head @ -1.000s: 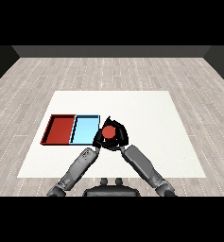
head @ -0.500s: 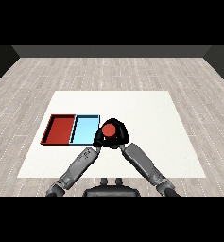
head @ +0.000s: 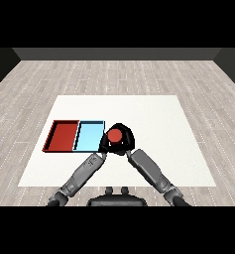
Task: Pick the red can and put it in the red box
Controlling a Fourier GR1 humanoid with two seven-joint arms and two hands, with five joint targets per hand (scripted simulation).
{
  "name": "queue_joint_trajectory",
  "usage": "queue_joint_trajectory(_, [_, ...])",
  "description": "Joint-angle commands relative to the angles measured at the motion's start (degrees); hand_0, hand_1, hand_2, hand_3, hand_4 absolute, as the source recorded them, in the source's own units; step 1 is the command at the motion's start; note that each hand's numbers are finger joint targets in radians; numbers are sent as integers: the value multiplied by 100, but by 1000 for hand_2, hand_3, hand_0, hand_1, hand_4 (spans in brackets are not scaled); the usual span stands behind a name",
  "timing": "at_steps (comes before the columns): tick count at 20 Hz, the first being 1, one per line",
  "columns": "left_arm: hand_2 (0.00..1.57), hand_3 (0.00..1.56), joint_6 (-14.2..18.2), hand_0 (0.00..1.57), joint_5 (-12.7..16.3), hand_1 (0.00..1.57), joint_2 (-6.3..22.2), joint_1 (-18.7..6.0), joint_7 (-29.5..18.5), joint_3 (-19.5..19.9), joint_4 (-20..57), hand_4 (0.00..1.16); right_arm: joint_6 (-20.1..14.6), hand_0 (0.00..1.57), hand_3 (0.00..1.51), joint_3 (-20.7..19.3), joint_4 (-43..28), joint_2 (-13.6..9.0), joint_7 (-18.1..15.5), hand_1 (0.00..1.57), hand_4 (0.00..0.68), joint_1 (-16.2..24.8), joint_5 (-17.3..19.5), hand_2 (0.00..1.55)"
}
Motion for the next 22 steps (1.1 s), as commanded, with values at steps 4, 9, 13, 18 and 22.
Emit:
queue_joint_trajectory(4, [1522, 1426, 30, 1571, -46, 1571, -189, -67, -55, 68, -65, 880, -84, 1516, 1398, 390, -1, 119, -414, 1516, 544, 340, -136, 1460])
queue_joint_trajectory(9, [1540, 1449, 355, 1571, 166, 1571, -192, -140, -248, -194, -134, 964, 278, 1470, 1396, 91, 109, 121, -341, 1470, 532, 82, -359, 1449])
queue_joint_trajectory(13, [1569, 1491, 110, 1571, 220, 1571, -192, -80, -349, -3, -30, 1140, 411, 0, 0, 26, -281, 121, -2, 0, 0, 165, 5, 0])
queue_joint_trajectory(18, [1569, 1491, 320, 1571, 109, 1571, -194, -50, -286, -165, -115, 1140, 378, 0, 0, 103, -597, 122, -71, 0, 0, 518, 101, 0])
queue_joint_trajectory(22, [1571, 1486, 337, 1571, 257, 1571, -195, -264, -437, -152, 242, 1148, 498, 0, 0, -276, -291, 121, 52, 0, 0, 191, 352, 0])
